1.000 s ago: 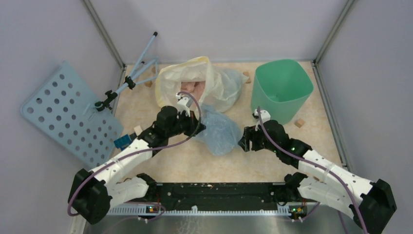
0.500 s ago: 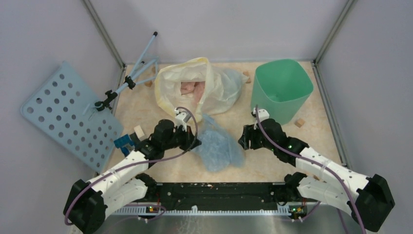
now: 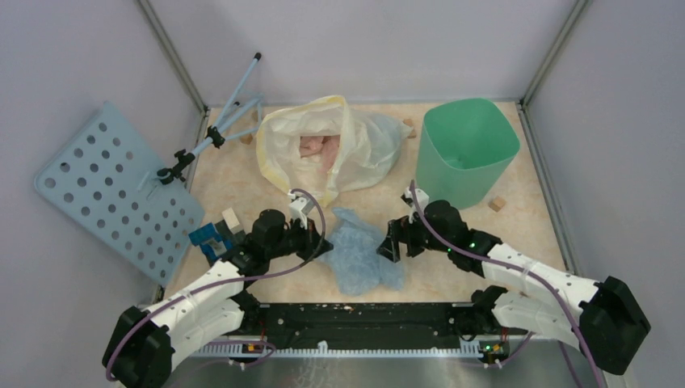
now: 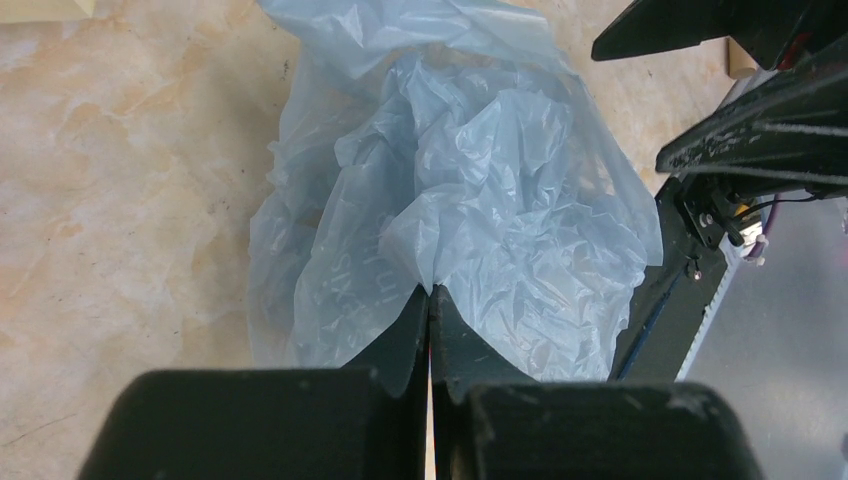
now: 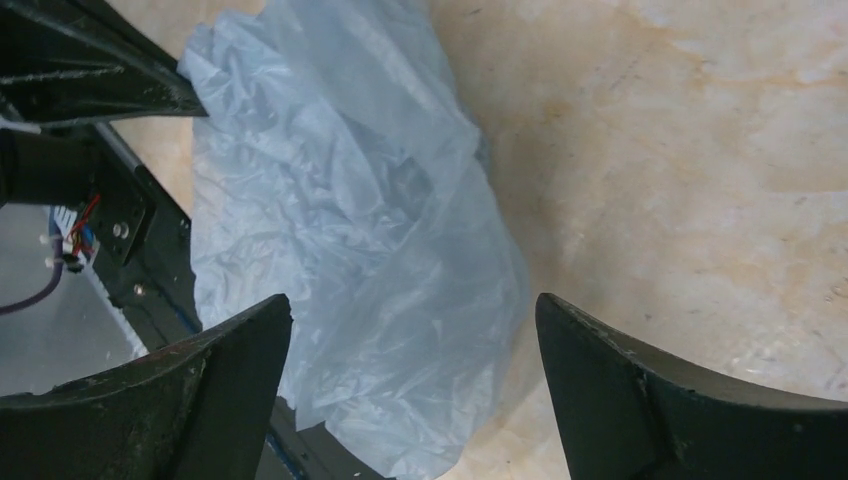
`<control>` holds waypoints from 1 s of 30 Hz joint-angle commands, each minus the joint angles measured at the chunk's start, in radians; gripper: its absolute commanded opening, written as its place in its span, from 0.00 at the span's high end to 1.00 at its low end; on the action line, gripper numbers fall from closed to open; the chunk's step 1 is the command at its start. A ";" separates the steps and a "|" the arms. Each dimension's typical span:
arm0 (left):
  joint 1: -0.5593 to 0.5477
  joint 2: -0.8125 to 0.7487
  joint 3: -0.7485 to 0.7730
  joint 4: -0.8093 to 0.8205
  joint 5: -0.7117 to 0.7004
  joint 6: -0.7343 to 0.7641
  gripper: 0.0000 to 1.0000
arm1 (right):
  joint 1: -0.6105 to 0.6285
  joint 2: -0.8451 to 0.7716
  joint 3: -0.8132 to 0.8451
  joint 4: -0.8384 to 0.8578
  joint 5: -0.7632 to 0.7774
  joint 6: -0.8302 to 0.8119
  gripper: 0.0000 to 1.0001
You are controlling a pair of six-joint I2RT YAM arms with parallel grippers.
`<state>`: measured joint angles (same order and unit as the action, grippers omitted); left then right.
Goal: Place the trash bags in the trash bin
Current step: Unfold the trash bag at the center of the board.
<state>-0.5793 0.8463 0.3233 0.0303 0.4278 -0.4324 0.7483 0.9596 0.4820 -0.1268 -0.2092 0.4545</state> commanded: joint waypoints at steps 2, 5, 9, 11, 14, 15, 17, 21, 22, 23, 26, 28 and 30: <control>0.002 0.000 0.001 0.056 0.031 0.026 1.00 | 0.089 0.072 0.101 0.070 0.011 -0.125 0.09; 0.001 0.002 0.003 0.056 0.035 0.029 1.00 | 0.103 0.141 0.180 0.043 0.095 -0.189 0.19; 0.002 -0.004 0.008 0.047 0.036 0.032 1.00 | 0.105 0.235 0.265 0.063 0.100 -0.222 0.34; 0.001 -0.010 0.010 0.043 0.033 0.035 1.00 | 0.105 0.276 0.296 0.086 0.090 -0.223 0.35; 0.002 -0.016 0.012 0.032 0.024 0.039 1.00 | 0.107 0.340 0.340 0.101 0.091 -0.229 0.36; 0.002 -0.017 0.014 0.027 0.021 0.040 1.00 | 0.108 0.358 0.355 0.101 0.090 -0.233 0.36; 0.002 -0.016 0.017 0.020 0.016 0.043 1.00 | 0.111 0.390 0.383 0.104 0.085 -0.240 0.38; 0.002 -0.013 0.019 0.018 0.014 0.044 1.00 | 0.116 0.452 0.427 0.121 0.063 -0.240 0.53; 0.001 -0.014 0.020 0.017 0.013 0.044 1.00 | 0.117 0.469 0.438 0.121 0.058 -0.240 0.58; 0.001 -0.015 0.020 0.015 0.011 0.043 1.00 | 0.119 0.482 0.446 0.120 0.056 -0.243 0.65; 0.002 -0.028 0.028 -0.001 0.007 0.044 0.95 | 0.120 0.486 0.449 0.121 0.075 -0.239 0.90; 0.001 -0.045 0.038 -0.022 -0.001 0.042 0.80 | 0.120 0.462 0.435 0.121 0.104 -0.237 1.00; 0.002 -0.073 0.051 -0.068 -0.021 0.033 0.67 | 0.120 0.426 0.418 0.120 0.130 -0.238 1.00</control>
<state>-0.5793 0.8261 0.3244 0.0093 0.4358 -0.3962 0.8570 1.4467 0.8860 -0.0448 -0.1242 0.2256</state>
